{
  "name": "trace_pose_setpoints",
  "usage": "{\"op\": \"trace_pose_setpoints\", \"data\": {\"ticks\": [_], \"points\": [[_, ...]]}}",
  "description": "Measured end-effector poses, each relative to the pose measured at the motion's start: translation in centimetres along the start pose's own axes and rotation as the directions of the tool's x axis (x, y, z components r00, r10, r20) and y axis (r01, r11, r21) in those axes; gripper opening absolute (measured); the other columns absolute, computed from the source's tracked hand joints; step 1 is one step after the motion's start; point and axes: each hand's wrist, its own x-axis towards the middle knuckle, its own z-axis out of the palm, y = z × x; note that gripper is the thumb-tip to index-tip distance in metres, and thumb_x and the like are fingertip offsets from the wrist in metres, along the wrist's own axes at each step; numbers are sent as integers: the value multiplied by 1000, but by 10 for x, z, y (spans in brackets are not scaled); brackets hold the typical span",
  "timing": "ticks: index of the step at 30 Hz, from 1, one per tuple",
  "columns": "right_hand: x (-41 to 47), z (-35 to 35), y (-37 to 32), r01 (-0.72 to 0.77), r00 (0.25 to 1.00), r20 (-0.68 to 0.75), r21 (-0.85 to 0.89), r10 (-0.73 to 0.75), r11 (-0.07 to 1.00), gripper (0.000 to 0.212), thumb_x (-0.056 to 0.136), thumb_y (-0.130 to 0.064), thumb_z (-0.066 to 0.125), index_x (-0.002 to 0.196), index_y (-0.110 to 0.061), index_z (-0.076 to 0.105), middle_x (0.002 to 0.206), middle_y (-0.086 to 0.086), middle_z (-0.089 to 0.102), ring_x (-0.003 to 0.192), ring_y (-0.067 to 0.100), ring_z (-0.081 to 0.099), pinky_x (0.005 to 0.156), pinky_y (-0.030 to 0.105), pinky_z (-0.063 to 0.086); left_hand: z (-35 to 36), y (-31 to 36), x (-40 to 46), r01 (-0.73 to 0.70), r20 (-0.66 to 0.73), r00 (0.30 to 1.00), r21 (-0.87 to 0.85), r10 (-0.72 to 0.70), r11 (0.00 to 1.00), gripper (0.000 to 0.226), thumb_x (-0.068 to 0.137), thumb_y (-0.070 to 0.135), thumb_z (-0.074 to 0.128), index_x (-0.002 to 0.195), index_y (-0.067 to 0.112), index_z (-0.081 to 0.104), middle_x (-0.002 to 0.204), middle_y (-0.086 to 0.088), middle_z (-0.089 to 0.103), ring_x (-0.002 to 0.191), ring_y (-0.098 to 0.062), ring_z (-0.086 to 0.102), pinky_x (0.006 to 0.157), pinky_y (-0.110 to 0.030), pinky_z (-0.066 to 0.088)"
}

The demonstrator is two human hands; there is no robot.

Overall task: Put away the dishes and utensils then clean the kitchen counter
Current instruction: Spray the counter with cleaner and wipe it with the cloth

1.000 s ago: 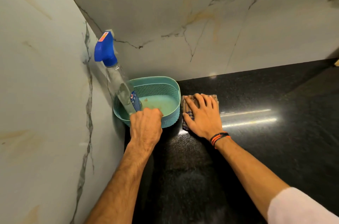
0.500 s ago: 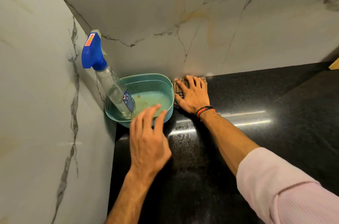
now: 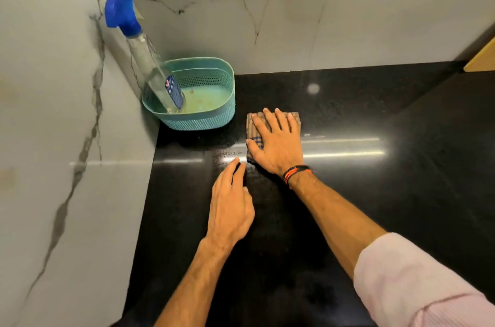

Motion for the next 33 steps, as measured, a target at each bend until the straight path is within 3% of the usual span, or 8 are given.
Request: {"op": "trace_pose_setpoints", "data": {"ticks": [7, 15, 22, 30, 33], "points": [[-142, -15, -20, 9, 999, 46, 43, -11, 999, 69, 86, -61, 43, 147, -29, 45, 156, 4, 38, 145, 32, 30, 118, 56, 16, 1, 4, -55, -44, -6, 999, 3, 44, 999, 60, 92, 32, 29, 141, 5, 50, 149, -9, 46, 140, -20, 39, 117, -41, 31], [-261, -25, -51, -37, 996, 80, 57, 32, 998, 61, 95, -46, 31, 153, -27, 35, 162, 0, 27, 151, 26, 18, 123, 50, 7, 19, 1, -138, -87, 21, 996, -81, 89, 993, 62, 97, 48, 28, 148, 16, 41, 155, 0, 37, 148, -14, 21, 122, -43, 18], [-311, -36, -43, -12, 997, 80, 54, 8, 998, 65, 89, -50, 43, 148, -24, 41, 148, -2, 41, 140, 26, 34, 121, 48, 13, 35, 16, -165, -136, 15, 991, -35, 137, 990, 60, 98, 47, 29, 145, 12, 46, 155, -4, 37, 148, -17, 22, 123, -44, 14], [-348, -63, 105, -132, 991, -9, -58, 131, 990, 65, 87, -56, 49, 144, -26, 48, 144, 2, 46, 135, 27, 39, 118, 49, 22, 68, 46, -164, -122, 5, 992, 291, 126, 949, 57, 97, 45, 34, 147, 18, 42, 158, -6, 31, 148, -24, 22, 120, -52, 15], [-364, -77, 178, -192, 981, -29, -91, 191, 977, 64, 88, -55, 47, 144, -24, 49, 143, 4, 47, 133, 30, 41, 115, 49, 27, 72, 47, -164, -113, -10, 992, 333, 124, 936, 59, 96, 47, 37, 146, 16, 43, 158, -6, 31, 148, -24, 24, 120, -51, 16]]}}
